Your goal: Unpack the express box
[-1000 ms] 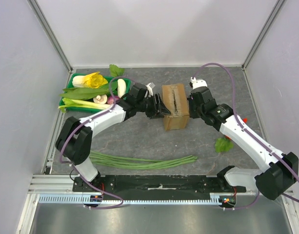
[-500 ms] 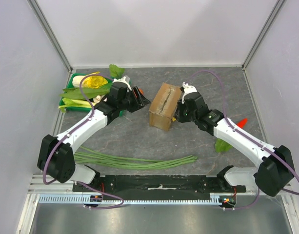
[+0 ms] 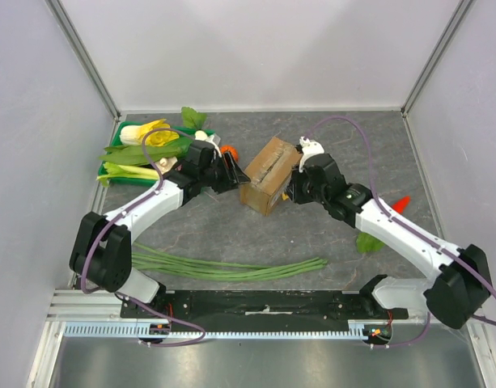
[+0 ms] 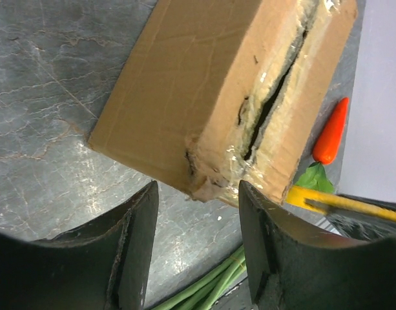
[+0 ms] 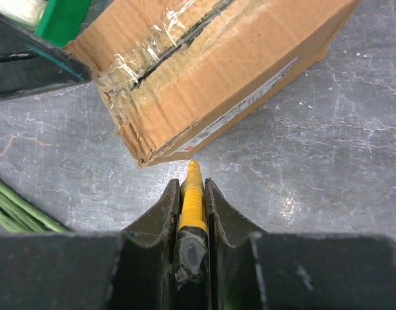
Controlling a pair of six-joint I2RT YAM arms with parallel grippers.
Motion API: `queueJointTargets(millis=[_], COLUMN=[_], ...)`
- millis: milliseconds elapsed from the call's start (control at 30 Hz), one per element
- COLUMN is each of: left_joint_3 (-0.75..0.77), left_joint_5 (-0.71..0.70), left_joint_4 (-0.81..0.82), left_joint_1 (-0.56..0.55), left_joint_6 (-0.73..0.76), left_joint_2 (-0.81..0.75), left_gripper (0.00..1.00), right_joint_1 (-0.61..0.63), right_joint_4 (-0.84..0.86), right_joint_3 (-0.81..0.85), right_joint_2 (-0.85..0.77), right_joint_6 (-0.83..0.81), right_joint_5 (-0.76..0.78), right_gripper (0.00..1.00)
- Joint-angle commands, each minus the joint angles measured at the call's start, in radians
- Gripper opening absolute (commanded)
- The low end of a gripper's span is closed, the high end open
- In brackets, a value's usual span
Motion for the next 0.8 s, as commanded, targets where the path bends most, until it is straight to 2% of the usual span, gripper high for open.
queueJointTargets(millis=[0, 300, 500, 600, 767], left_joint_3=[-0.002, 0.001, -0.005, -0.007, -0.014], left_joint_5=[0.013, 0.093, 0.165, 0.208, 0.291], left_joint_4=[0.06, 0.117, 0.143, 0.15, 0.179], left_joint_1=[0.032, 0.074, 0.087, 0.097, 0.12], left_joint_6=[0.054, 0.031, 0.027, 0.042, 0.062], left_joint_2=[0.015, 0.078, 0.118, 0.135, 0.16], left_gripper=[0.58, 0.55, 0.51, 0.5, 0.46], right_joint_1=[0.003, 0.009, 0.033, 0.052, 0.086], right_joint_4=[-0.048, -0.03, 0.073, 0.179, 0.262], right_joint_3=[0.067, 0.179, 0.23, 0.225, 0.21], right_joint_2=[-0.089, -0.031, 0.054, 0.095, 0.158], right_joint_6=[-0.045, -0.114, -0.208, -0.257, -0.328], right_joint_5=[0.012, 0.015, -0.011, -0.051, -0.076], right_gripper=[0.0, 0.0, 0.0, 0.0, 0.0])
